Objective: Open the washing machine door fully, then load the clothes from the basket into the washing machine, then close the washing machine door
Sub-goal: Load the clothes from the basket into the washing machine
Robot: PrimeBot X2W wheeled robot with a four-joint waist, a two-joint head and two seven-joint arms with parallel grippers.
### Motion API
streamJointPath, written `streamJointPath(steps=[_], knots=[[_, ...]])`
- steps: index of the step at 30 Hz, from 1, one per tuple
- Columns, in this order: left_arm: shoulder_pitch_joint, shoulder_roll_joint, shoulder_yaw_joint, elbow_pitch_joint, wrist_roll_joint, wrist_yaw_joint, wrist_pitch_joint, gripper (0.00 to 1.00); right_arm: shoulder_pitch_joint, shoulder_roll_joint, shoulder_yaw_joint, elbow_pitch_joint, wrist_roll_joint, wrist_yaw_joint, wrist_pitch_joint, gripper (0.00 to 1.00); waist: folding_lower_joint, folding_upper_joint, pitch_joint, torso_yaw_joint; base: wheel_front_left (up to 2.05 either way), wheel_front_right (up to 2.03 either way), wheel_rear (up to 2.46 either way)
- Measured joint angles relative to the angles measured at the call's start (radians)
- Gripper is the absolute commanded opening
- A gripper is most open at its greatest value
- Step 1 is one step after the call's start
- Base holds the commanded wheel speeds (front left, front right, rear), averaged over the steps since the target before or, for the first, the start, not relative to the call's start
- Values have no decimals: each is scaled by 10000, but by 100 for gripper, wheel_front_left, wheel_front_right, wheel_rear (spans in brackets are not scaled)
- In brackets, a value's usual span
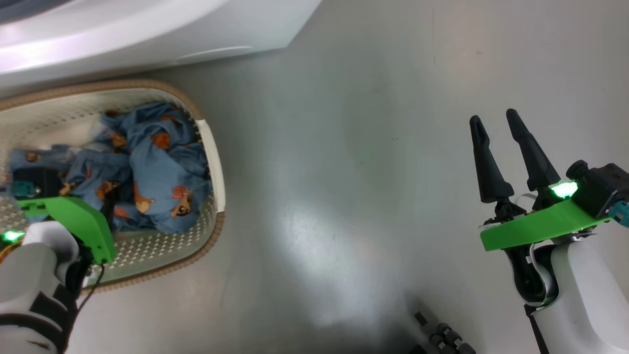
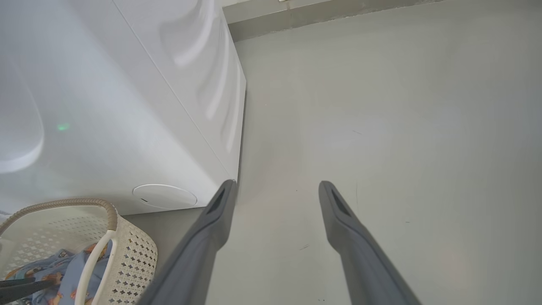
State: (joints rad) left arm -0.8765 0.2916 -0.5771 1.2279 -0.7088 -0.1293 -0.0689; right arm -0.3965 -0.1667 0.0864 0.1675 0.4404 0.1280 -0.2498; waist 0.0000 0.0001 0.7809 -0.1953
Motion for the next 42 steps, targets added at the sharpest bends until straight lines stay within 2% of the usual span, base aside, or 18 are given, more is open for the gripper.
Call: streamJointPath(steps=[6, 7, 8, 9, 10, 18, 30, 37, 42], knots=[[-161, 150, -215, 270, -146, 0, 198, 100, -205, 36, 140, -61, 0, 0, 0, 100, 0, 0, 231, -281, 0, 0, 0], [-161, 174, -242, 291, -180, 0, 242, 78, -204, 44, 178, -59, 0, 0, 0, 100, 0, 0, 238, -321, 0, 0, 0], [-161, 201, -245, 314, -213, 0, 251, 38, -204, 46, 203, -59, 0, 0, 0, 100, 0, 0, 238, -359, 0, 0, 0], [-161, 226, -240, 337, -272, 0, 253, 3, -204, 46, 207, -59, 0, 0, 0, 100, 0, 0, 232, -389, 0, 0, 0], [-161, 244, -244, 357, -362, 0, 267, 0, -204, 46, 207, -59, -2, 0, 0, 100, 0, 0, 219, -410, 0, 0, 0], [-124, 165, -194, 412, -874, 0, 15, 0, -185, 44, 86, -52, -12, 0, 0, 100, 0, 0, -116, -384, 0, 0, 0], [669, -35, 27, 470, -1373, 0, -1484, 0, 182, 35, -111, 161, -12, 0, -2, 100, 0, 0, -1344, 19, 0, 0, 0], [1331, -23, 105, -125, -1465, 0, -1778, 0, 755, -33, -192, 372, -12, 0, 0, 100, 0, 0, -2340, 291, 0, 0, 0], [1830, 169, 656, -1026, -1283, 2, -1791, 0, 1174, -123, -286, 468, -10, 0, 0, 100, 0, 0, -3086, 482, 0, 0, 0]])
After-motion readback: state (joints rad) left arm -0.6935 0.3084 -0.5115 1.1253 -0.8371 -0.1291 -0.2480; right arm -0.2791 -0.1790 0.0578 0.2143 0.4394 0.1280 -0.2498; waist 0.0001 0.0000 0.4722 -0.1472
